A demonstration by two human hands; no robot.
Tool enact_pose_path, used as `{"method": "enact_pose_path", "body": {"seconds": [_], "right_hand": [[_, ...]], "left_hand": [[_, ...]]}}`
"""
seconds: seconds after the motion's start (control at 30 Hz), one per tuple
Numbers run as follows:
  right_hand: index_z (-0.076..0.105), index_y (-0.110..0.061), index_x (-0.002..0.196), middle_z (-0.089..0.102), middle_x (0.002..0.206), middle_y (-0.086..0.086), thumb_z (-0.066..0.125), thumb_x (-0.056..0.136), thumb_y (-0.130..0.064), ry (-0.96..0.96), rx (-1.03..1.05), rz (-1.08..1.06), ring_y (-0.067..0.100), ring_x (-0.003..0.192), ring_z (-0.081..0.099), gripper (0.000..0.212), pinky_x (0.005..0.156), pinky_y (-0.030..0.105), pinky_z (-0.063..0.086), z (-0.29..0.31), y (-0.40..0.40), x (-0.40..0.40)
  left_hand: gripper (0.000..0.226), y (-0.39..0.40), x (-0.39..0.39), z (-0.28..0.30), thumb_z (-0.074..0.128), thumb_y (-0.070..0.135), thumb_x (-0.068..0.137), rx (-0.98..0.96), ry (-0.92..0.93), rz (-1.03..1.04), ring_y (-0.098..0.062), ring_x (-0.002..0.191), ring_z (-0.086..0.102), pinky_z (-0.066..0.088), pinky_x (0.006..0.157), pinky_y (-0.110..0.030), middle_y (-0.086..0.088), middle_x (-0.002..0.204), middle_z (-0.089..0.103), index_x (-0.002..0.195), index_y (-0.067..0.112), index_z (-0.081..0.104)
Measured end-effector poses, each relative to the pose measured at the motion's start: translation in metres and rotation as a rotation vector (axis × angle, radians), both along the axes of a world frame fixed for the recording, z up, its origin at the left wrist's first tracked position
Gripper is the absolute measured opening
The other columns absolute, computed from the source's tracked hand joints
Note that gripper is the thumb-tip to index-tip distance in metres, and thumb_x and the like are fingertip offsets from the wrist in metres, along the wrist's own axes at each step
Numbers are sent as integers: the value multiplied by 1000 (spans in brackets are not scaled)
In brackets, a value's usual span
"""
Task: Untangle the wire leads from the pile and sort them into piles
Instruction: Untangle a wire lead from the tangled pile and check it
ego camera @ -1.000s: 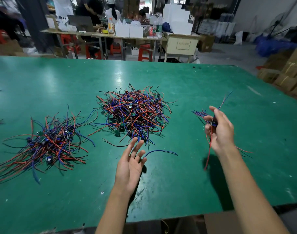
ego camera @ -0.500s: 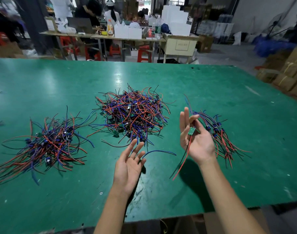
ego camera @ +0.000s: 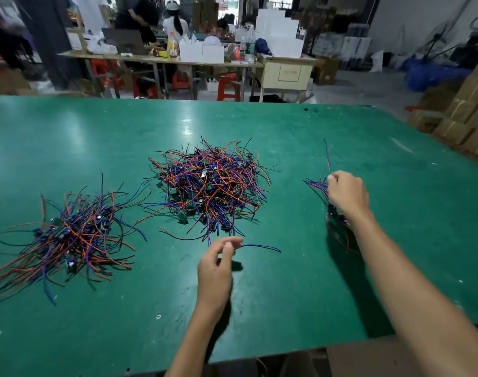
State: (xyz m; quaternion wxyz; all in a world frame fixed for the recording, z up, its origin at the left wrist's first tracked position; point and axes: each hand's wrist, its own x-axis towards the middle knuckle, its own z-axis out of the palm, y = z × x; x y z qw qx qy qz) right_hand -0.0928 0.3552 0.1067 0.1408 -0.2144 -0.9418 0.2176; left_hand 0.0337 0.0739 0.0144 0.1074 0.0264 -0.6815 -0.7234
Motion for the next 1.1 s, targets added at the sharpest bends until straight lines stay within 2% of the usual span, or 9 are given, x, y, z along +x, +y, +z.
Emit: {"method": "enact_pose_path", "body": {"seconds": [0.07, 0.13, 0.23, 0.33, 0.47, 0.6, 0.87, 1.0, 1.1], "right_hand": [[61, -2, 125, 60, 129, 27, 50, 102, -34, -171, 186, -39, 42, 125, 52, 41, 99, 44, 43, -12, 3, -4], [59, -6, 132, 62, 130, 22, 59, 98, -29, -60, 104, 76, 39, 125, 54, 41, 102, 43, 43, -25, -14, 6], [73, -23, 117, 71, 117, 1, 70, 93, -31, 82, -160, 479, 20, 113, 62, 25, 100, 31, 44, -53, -62, 43], [77, -34, 104, 66, 114, -14, 73, 87, -49, 43, -95, 697, 6, 112, 54, 23, 97, 30, 40, -86, -101, 76], [74, -29, 87, 65, 97, -16, 75, 88, -42, 180, -59, 615, 8, 97, 54, 14, 88, 32, 42, -101, -112, 86], [72, -28, 100, 69, 101, -17, 56, 99, -47, 244, -1, 605, 7, 96, 56, 25, 85, 30, 43, -101, -114, 92], [72, -26, 104, 65, 101, -11, 61, 99, -37, 238, 49, 581, 15, 97, 56, 16, 88, 34, 46, -101, -116, 88], [73, -28, 102, 59, 96, -11, 65, 96, -39, 227, 54, 552, 14, 94, 56, 15, 85, 33, 45, -104, -120, 87], [73, -28, 101, 58, 96, -9, 66, 95, -39, 226, 64, 547, 16, 94, 56, 15, 86, 33, 45, -103, -123, 86]], "left_hand": [[20, 4, 1, -6, 64, 4, 94, -362, 88, 55, -16, 103, 56, 53, 86, -27, 6, 106, 63, 104, 18, 72], [26, 4, -2, -11, 74, 8, 86, -579, 74, 151, -15, 105, 43, 44, 94, -32, 6, 108, 51, 110, 17, 69], [16, 7, -5, -14, 76, 15, 86, -632, -2, 193, -19, 108, 40, 44, 97, -42, 0, 108, 48, 101, 15, 70], [3, 8, -6, -17, 74, 15, 89, -614, -15, 216, -21, 106, 42, 46, 95, -46, -2, 105, 50, 88, 14, 71], [5, 7, -8, -17, 73, 16, 91, -581, -15, 248, -16, 99, 40, 45, 93, -42, 1, 100, 51, 86, 13, 71], [4, 3, -7, -7, 68, 13, 94, -466, -6, 316, -23, 95, 53, 46, 87, -42, 2, 91, 59, 91, 13, 69], [19, -138, -34, 31, 59, 32, 99, -495, 105, 996, -29, 97, 49, 39, 78, -40, -7, 103, 68, 103, 15, 67], [20, -184, -34, 17, 71, 33, 92, -767, -207, 835, -37, 112, 44, 42, 83, -44, -18, 116, 59, 106, 18, 75], [16, -166, -30, 13, 78, 29, 86, -917, -9, 760, -34, 105, 45, 43, 85, -43, -11, 109, 59, 99, 21, 77]]}}
